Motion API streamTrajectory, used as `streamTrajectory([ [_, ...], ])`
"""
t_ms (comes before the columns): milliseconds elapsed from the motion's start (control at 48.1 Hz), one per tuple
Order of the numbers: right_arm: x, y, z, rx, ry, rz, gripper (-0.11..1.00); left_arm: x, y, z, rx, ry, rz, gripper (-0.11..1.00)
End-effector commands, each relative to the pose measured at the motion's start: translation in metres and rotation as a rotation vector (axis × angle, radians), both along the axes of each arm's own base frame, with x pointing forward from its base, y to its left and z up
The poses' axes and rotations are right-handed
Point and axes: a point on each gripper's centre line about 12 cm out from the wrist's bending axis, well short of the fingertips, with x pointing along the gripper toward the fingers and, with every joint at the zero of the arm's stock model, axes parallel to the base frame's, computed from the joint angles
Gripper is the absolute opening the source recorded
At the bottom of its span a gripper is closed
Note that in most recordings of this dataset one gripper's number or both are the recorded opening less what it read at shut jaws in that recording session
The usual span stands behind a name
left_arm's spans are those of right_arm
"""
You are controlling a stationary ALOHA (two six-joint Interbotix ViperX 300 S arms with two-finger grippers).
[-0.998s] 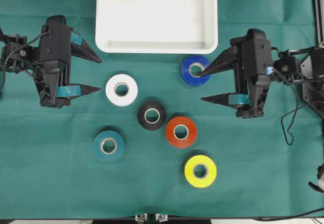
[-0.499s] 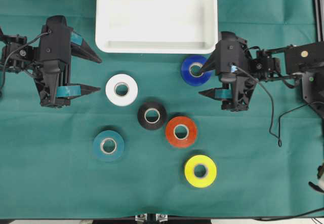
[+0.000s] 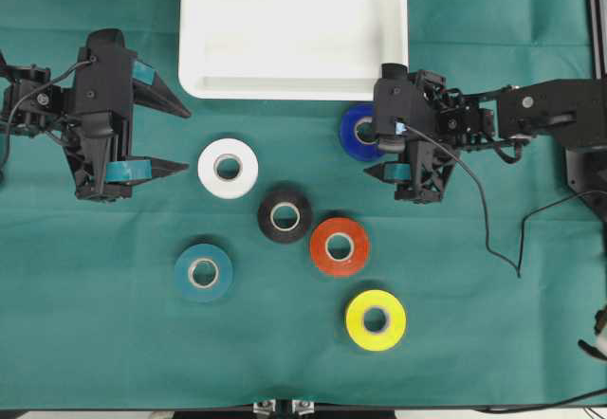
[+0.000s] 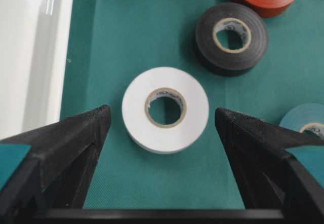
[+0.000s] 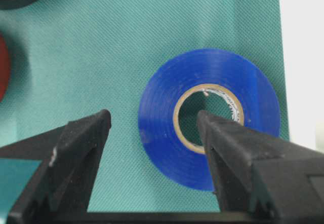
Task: Put the tape alternately from left to right into the white case.
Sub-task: 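Lower the right gripper over the blue tape roll and grasp it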
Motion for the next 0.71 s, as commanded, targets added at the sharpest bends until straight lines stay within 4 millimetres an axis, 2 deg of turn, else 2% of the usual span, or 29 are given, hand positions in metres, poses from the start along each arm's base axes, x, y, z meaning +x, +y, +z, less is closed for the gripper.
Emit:
streamTrajectory([
  [0, 0.008, -0.004, 0.006, 0.000, -0.026, -0.011, 0.79, 0.004, -0.001, 0.009, -0.002, -0.029, -0.004, 0.66],
  [312, 0.013, -0.005, -0.004, 0.000, 0.000, -0.014, 0.77, 0.003, -0.001, 0.008, -0.001, -0.026, -0.003, 0.66],
  [416, 0.016, -0.005, -0.007, 0.000, 0.009, -0.014, 0.74, 0.003, -0.001, 0.008, -0.002, -0.026, -0.002, 0.66],
  [541, 0.018, -0.005, -0.004, 0.000, 0.000, -0.014, 0.58, 0.004, -0.001, 0.008, -0.005, -0.027, 0.000, 0.66],
  [645, 0.019, -0.005, -0.003, -0.001, -0.002, -0.013, 0.34, 0.003, -0.001, 0.008, -0.012, -0.024, 0.005, 0.66],
  [686, 0.019, -0.005, -0.003, -0.001, 0.003, -0.013, 0.28, 0.003, -0.001, 0.008, -0.014, -0.024, 0.007, 0.66],
])
